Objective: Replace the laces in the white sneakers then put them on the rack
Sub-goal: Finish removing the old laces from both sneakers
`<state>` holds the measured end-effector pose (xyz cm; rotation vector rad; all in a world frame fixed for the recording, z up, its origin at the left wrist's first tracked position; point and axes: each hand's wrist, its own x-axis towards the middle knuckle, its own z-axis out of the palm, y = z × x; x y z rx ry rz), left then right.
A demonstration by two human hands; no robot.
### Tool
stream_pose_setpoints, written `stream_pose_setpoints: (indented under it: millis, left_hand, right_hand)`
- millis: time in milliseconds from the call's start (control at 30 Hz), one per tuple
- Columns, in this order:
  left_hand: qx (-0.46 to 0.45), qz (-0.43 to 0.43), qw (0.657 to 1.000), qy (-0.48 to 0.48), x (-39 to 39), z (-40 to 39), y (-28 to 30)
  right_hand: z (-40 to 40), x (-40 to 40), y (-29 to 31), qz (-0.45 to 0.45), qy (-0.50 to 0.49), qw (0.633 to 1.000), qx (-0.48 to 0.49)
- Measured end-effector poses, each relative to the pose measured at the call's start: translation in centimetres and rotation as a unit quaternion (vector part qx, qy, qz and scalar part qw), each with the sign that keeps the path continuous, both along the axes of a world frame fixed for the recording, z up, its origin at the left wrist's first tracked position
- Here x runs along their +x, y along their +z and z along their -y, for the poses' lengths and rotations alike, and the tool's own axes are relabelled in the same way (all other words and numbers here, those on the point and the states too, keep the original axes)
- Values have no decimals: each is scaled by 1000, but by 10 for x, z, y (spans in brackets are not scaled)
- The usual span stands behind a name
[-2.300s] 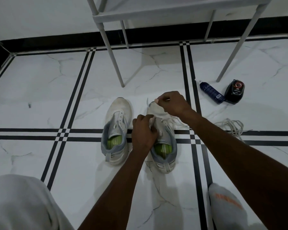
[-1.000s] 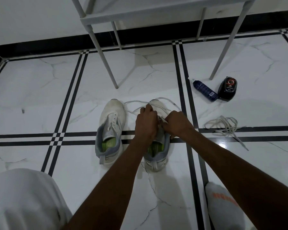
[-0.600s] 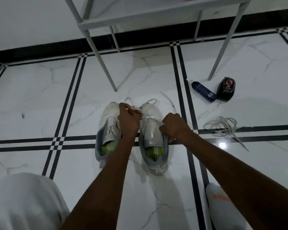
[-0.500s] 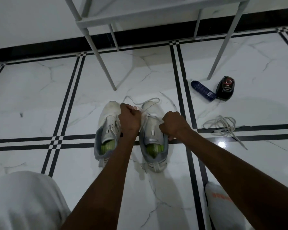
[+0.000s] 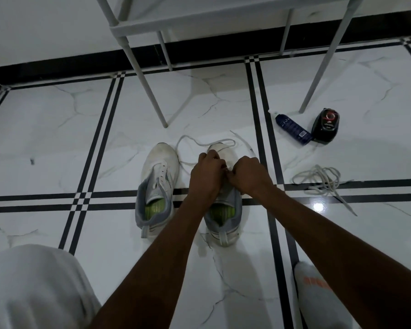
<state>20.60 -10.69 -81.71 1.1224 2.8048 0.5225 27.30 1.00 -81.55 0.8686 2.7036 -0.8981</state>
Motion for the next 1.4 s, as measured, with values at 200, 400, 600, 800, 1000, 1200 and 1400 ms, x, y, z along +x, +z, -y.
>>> stream_pose_setpoints:
  millis: [200, 400, 600, 800, 1000, 1200, 1400]
  left_hand:
    - [303, 166, 913, 217, -17, 7, 12]
    - [411, 116, 794, 432, -58, 38, 39]
    - [41, 18, 988, 147, 3, 10, 9]
    - [-29, 34, 997, 58, 2, -7, 4]
    - [303, 64, 870, 383, -45, 23, 28]
    - [293, 136, 913, 249, -33, 19, 36]
    - [233, 131, 949, 170, -16, 10, 10]
  right_hand:
    - [-6, 1, -4, 28, -2, 999, -20]
    - [-7, -1, -2, 36, 6, 999, -32]
    - [-8, -1, -2, 21, 6, 999, -39]
    - [-8, 4, -4, -5, -2, 998, -59]
    - [-13, 14, 7, 4, -26, 996, -90]
    - [-12, 16, 17, 5, -7, 997, -71]
    - [-12, 16, 20, 1, -21, 995, -98]
